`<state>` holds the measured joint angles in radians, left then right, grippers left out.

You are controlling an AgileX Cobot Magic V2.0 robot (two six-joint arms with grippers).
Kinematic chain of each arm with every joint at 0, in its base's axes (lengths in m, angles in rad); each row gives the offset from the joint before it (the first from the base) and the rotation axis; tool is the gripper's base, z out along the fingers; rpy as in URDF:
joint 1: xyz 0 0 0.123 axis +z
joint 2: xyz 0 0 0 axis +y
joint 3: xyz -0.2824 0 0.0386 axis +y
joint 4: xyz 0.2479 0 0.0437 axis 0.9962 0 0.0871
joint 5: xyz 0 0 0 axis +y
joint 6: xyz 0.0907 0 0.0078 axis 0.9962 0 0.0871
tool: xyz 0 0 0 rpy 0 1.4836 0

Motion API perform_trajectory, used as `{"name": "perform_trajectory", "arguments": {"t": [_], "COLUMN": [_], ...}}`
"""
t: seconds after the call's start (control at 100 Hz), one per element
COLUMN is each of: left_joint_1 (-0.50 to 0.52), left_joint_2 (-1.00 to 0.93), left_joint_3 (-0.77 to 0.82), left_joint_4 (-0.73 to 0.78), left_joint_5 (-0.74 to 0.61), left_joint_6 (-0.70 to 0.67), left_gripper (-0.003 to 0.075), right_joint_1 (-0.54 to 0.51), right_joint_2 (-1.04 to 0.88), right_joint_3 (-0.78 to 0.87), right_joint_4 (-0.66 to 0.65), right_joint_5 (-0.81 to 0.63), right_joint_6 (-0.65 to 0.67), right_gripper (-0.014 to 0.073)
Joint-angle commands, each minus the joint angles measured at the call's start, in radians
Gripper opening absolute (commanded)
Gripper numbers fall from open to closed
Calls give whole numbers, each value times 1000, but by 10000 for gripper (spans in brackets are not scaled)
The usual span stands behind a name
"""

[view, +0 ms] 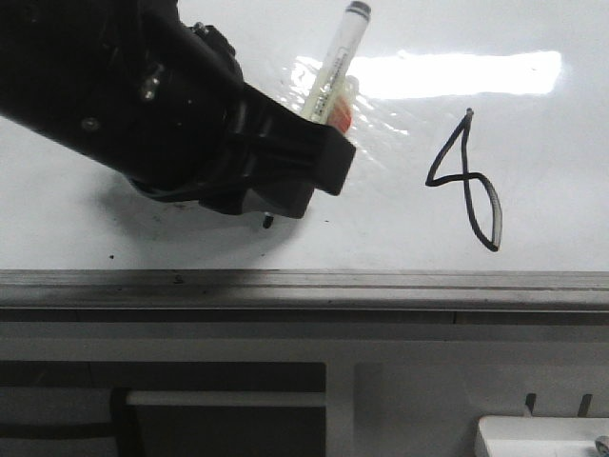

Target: Write number 8 on whiteboard

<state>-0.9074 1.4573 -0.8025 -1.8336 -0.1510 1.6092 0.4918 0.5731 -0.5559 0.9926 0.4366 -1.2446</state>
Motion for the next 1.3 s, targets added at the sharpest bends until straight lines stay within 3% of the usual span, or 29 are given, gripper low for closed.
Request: {"name": "perform_trajectory", "arguments": {"t": [0.0,0.12,0.25,0.5,0.79,0.86,0.93,1.17,1.29], "left_joint_1": [16,16,16,14,-85,-121,-162,-260,-275], "left_joint_2": [-4,-4,-4,-64,-417,-532,-650,-1022,-1146], "left_joint_3": [-16,-16,-16,-16,64,118,180,371,436], "left_joint_4": [-29,-29,-29,-29,-29,-29,-29,-29,-29], "left_joint_5": [-164,-164,-171,-176,-180,-165,-148,-122,-120], "left_joint_6": [-12,-13,-13,-13,-11,-11,-11,-11,-11], "left_gripper": [95,321,439,522,524,498,424,-20,-20], "right_joint_1": [-7,-7,-7,-7,-8,-8,-8,-8,-8], "right_joint_2": [-1,-1,-1,-1,-16,-51,-108,-363,-455], "right_joint_3": [-24,-24,-24,-24,-22,-6,26,200,257], "right_joint_4": [29,29,29,29,-12,-12,-12,-4,-4], "right_joint_5": [-48,-48,-48,-48,-53,-74,-117,-344,-385], "right_joint_6": [2,2,2,2,2,2,2,8,8], "right_gripper": [-64,-64,-64,-64,-64,-63,-63,-64,-64]}}
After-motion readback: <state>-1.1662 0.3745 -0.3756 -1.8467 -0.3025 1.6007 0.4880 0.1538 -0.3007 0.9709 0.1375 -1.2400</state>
